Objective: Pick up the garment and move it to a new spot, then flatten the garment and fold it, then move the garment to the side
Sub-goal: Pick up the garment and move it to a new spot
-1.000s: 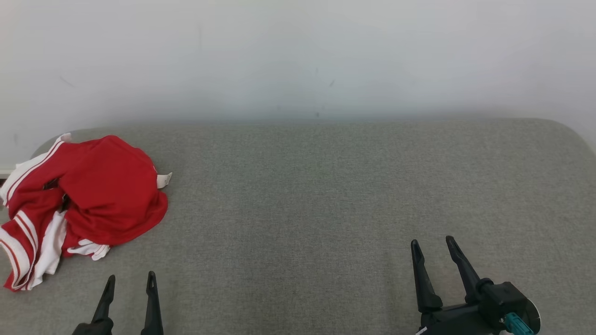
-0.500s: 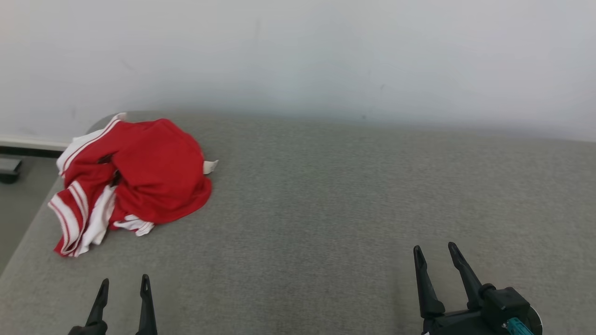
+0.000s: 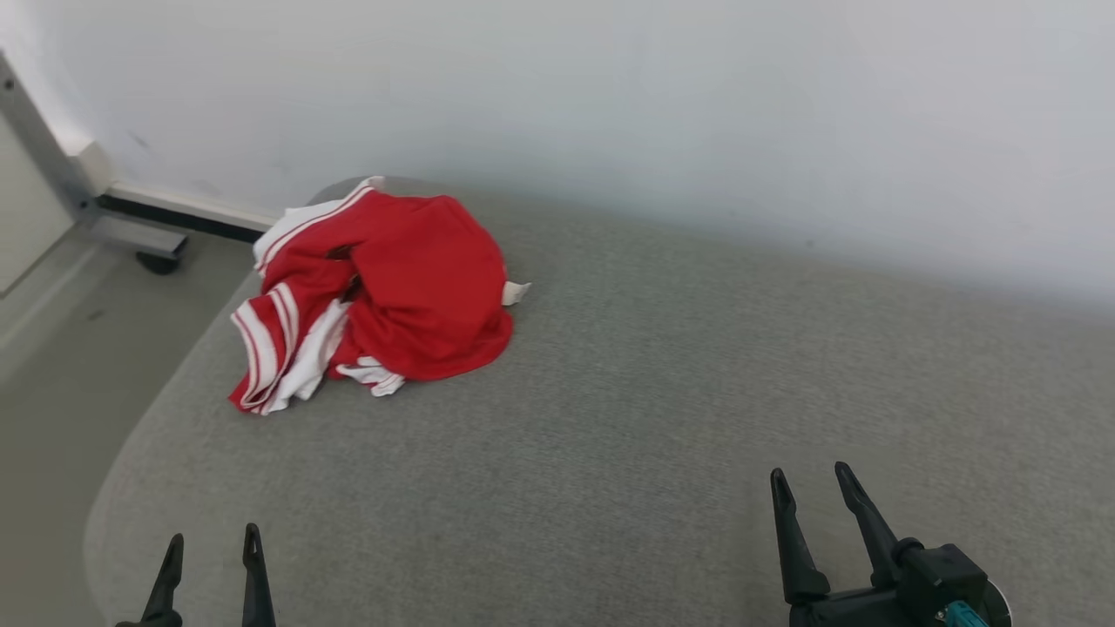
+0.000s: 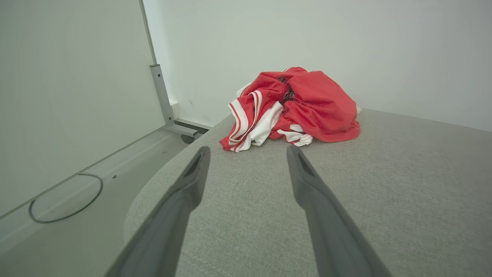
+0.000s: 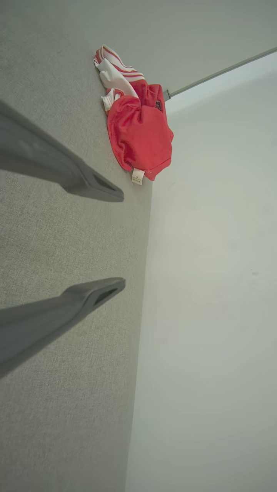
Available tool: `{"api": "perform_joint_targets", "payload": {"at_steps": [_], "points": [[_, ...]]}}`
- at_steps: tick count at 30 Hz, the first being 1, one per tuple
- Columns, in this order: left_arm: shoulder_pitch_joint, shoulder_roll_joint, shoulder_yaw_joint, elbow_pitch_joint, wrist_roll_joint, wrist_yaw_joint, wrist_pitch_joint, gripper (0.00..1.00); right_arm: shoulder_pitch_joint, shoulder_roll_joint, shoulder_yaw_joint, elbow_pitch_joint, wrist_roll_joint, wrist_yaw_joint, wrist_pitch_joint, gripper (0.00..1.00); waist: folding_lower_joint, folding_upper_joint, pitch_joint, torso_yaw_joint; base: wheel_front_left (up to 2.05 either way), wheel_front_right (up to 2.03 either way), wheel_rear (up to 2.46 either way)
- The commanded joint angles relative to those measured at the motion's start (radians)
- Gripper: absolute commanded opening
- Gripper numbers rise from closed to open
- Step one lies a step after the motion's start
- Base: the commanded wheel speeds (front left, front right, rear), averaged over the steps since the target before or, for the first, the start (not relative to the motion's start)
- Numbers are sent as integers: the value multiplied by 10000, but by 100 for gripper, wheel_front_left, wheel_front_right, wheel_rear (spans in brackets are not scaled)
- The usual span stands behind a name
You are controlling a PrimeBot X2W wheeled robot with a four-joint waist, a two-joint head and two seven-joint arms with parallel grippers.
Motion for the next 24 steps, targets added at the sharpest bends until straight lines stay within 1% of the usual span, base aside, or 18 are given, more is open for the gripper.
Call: {"api": "perform_joint_targets", "payload": {"at_steps": [1, 6, 13, 24], "points": [[88, 5, 19, -13, 8, 10, -35, 100, 76, 16, 28, 18, 30, -21, -7, 100, 0, 0, -32, 585, 0, 0, 0], [111, -13, 67, -20, -7, 47, -35, 100, 45, 16, 57, 42, 50, -21, -7, 100, 0, 0, -8, 1255, 0, 0, 0], [198, -69, 133, -137, -96, 86, -35, 100, 16, 16, 122, 37, -6, -21, -7, 100, 0, 0, 52, 1818, 0, 0, 0], [185, -134, 253, -234, -200, 258, -35, 100, -130, 16, 278, 73, -102, -21, -7, 100, 0, 0, 158, 1907, 0, 0, 0]]}}
